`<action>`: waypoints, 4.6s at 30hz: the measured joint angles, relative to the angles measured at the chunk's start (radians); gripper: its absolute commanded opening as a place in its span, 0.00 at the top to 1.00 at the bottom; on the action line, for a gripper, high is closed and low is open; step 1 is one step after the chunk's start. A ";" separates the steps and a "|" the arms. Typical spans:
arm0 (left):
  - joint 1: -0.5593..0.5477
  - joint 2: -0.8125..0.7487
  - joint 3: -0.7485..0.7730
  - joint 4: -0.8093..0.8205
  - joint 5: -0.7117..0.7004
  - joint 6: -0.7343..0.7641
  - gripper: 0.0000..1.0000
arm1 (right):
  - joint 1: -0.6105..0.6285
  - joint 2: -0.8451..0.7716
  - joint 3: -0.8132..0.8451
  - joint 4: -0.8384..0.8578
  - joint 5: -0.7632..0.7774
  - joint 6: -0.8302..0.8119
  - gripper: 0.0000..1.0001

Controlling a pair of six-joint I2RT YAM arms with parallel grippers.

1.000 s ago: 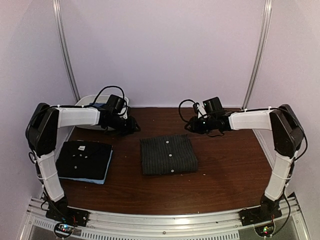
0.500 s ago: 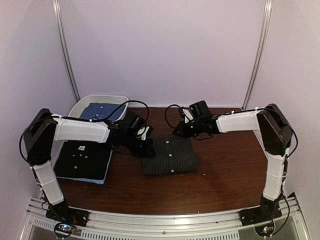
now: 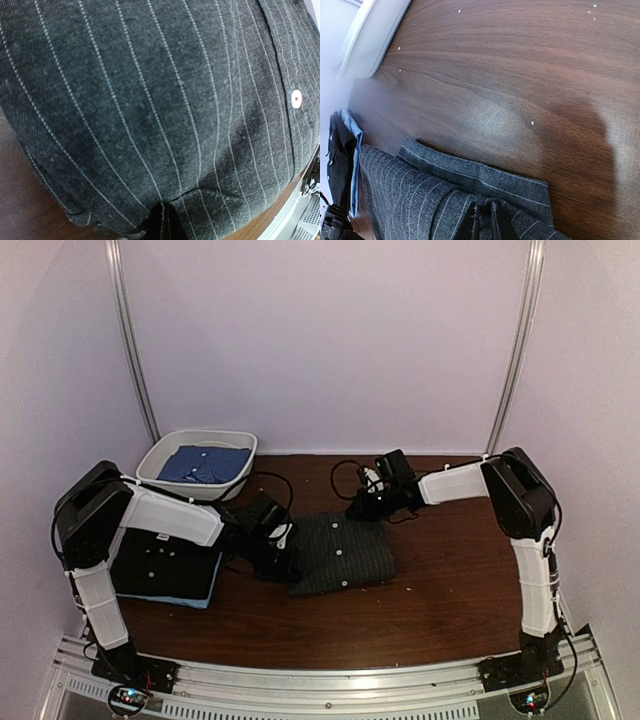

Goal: Fold and stack the long sleeve shirts
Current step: Smooth out the square-folded shirt at the center of the board, then pick up the square-folded shirt from the center of the board.

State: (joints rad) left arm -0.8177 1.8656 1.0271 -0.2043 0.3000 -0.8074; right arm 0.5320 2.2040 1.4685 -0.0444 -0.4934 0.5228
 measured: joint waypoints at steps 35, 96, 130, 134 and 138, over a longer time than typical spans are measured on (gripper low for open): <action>-0.108 0.087 0.146 0.028 0.052 -0.015 0.98 | 0.152 -0.520 -0.659 0.123 0.072 0.087 0.78; 0.151 -0.031 -0.030 0.024 -0.008 -0.031 0.65 | -0.034 -0.309 -0.480 0.163 0.080 0.026 0.75; 0.141 0.011 -0.002 0.058 0.077 -0.141 1.00 | -0.038 -0.377 -0.540 0.211 0.079 0.035 0.72; 0.151 -0.068 0.001 -0.047 0.078 -0.093 1.00 | -0.019 -0.444 -0.540 0.193 0.089 0.035 0.72; 0.190 -0.134 0.012 -0.135 0.087 -0.029 1.00 | 0.028 -0.499 -0.536 0.180 0.102 0.041 0.71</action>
State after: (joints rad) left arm -0.6281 1.7313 1.0393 -0.3393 0.3866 -0.8364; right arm 0.5602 1.7046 0.9325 0.1360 -0.3916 0.5636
